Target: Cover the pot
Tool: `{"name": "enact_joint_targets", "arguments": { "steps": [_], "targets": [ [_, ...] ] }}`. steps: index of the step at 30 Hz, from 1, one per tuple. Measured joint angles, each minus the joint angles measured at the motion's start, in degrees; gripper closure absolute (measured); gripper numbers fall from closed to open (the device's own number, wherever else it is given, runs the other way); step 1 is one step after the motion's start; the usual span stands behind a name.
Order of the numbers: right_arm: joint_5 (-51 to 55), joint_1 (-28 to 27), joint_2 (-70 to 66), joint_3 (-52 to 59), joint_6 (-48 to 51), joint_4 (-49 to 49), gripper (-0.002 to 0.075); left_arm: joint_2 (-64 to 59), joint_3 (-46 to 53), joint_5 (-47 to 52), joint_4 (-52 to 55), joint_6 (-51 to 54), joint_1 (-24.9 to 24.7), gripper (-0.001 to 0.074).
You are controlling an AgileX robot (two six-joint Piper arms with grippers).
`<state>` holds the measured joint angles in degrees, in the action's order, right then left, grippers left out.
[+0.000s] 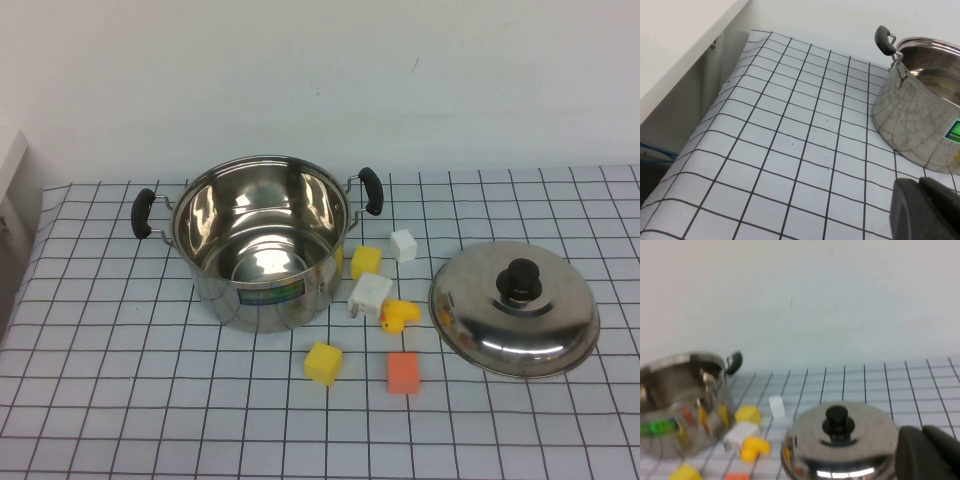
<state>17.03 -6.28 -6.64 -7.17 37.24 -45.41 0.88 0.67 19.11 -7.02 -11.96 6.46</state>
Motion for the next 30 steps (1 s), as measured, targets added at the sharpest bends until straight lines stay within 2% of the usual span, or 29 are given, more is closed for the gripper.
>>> {"name": "enact_joint_targets", "arguments": {
  "steps": [4, 11, 15, 17, 19, 23, 27, 30],
  "targets": [
    [2.42, 0.0, -11.1, -5.2, 9.34, -3.57, 0.0728, 0.0, 0.0, 0.0, 0.0, 0.0, 0.0, 0.0738],
    [6.32, 0.18, -32.95, -17.22, 39.08, -24.48, 0.0728, 0.0, 0.0, 0.0, 0.0, -0.25, 0.0, 0.0738],
    [3.98, 5.91, -42.5, -23.26, 40.77, -22.79, 0.0726, 0.0, 0.0, 0.0, 0.0, -0.33, 0.0, 0.0738],
    [-1.37, 10.86, -45.27, -24.84, 36.46, -18.86, 0.0712, 0.0, 0.0, 0.0, 0.0, -0.33, 0.0, 0.0738],
    [-9.99, 16.06, -47.51, -25.26, 28.13, -12.23, 0.0678, 0.0, 0.0, 0.0, 0.0, -0.33, 0.0, 0.0738],
    [-27.09, 23.56, -53.55, -25.38, -1.47, 12.49, 0.0533, 0.0, 0.0, 0.0, 0.0, -0.33, 0.0, 0.0738],
    [-44.45, 25.18, -62.43, -25.56, -27.15, 35.76, 0.036, 0.0, 0.0, 0.0, 0.0, -0.33, 0.0, 0.0738],
    [-56.42, 25.18, -70.8, -25.7, -34.69, 42.4, 0.0282, 0.0, 0.0, 0.0, 0.0, -0.33, 0.0, 0.0738]
  ]
}}
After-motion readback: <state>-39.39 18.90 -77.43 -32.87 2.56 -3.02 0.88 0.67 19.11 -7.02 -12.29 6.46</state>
